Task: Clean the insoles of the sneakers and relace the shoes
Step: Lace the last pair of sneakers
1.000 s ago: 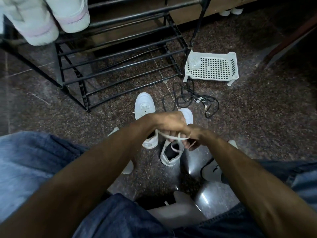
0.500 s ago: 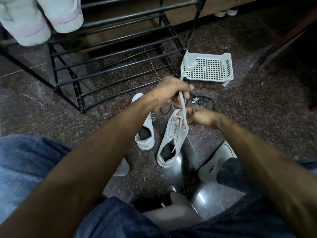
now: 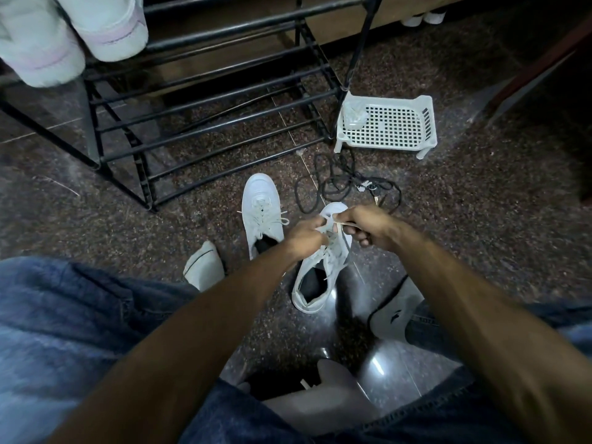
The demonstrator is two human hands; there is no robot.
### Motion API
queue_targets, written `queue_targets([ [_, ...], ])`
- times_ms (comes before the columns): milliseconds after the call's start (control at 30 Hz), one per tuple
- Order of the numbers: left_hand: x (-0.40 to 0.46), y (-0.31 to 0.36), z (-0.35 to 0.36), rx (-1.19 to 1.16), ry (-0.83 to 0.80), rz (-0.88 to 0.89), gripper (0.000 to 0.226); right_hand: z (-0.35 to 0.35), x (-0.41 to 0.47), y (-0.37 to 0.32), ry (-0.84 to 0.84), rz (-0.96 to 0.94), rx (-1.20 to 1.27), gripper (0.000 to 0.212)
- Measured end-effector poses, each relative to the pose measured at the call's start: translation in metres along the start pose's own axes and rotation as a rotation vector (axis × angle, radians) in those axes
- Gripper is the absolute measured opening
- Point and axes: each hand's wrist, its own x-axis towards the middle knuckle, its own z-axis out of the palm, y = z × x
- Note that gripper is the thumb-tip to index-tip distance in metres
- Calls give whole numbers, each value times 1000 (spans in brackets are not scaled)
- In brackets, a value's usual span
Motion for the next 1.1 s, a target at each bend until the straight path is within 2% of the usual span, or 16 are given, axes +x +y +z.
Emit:
queue_targets([
  [67,1,3,7,-162,-19,102,55,0,0,-1,-52,57,-20,27],
  [100,2,5,8,-210,-43,123,53,-1,-1,-1,-89,56,-27,29],
  [200,5,6,-1,-205,-49,165,29,-7,-1,0,-186,-27,26,34],
  [267,12,4,-16,-84,-18,210,13,-13,2,2,-158,-98,61,37],
  [333,18,4,-39,241,25,230,11,-22,8,6,-30,-158,-93,37],
  [400,22,4,-70,776,67,159,14,-41,16,14,175,-177,-575,29],
  [467,23,-3,-104,1229,71,-5,24,-59,15,25,371,-58,-999,15],
  [500,24,-8,-117,1356,51,-73,27,-66,12,33,416,7,-1088,15],
  [567,26,-17,-130,1466,12,-158,28,-70,9,47,384,99,-1201,19],
  [633,30,-24,-125,1510,20,-113,30,-59,12,59,335,108,-1260,26],
  [700,35,-31,-107,1503,75,56,36,-42,17,65,268,65,-1223,30],
  [767,36,-38,-78,1368,108,253,44,-23,24,70,169,-26,-1111,33],
  [833,37,-48,-47,1178,70,336,49,-2,31,76,62,-82,-1030,41],
  [900,39,-60,-21,1069,-18,268,48,19,37,82,47,-71,-982,40],
  [967,37,-72,-2,1035,-85,125,41,35,41,88,88,-66,-933,32],
  [1100,35,-87,3,876,62,82,19,45,48,98,156,-46,-920,22],
])
